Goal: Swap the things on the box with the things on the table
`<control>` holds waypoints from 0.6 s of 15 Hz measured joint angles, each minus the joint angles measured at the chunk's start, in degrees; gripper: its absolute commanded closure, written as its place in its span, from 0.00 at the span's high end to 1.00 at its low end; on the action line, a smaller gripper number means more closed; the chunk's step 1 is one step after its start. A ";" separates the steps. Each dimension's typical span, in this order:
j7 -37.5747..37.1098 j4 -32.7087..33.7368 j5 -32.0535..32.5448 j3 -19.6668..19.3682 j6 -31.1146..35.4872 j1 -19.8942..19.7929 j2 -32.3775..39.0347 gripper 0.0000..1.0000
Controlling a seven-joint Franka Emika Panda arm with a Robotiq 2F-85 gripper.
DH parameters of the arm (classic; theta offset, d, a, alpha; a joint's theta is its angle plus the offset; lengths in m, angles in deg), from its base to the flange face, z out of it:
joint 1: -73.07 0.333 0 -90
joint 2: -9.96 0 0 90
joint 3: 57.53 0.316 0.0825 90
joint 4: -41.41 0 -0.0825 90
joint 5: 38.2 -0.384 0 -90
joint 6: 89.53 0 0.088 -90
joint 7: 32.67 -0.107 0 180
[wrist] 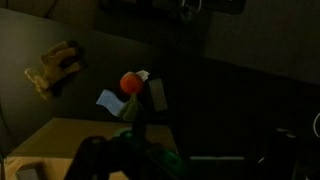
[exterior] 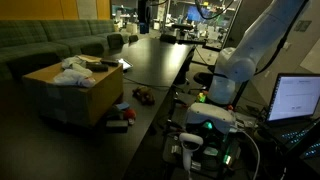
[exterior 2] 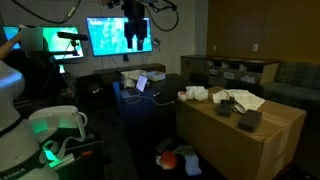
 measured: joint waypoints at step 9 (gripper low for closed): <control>0.00 -0.12 0.00 0.00 -0.01 -0.01 0.07 1.00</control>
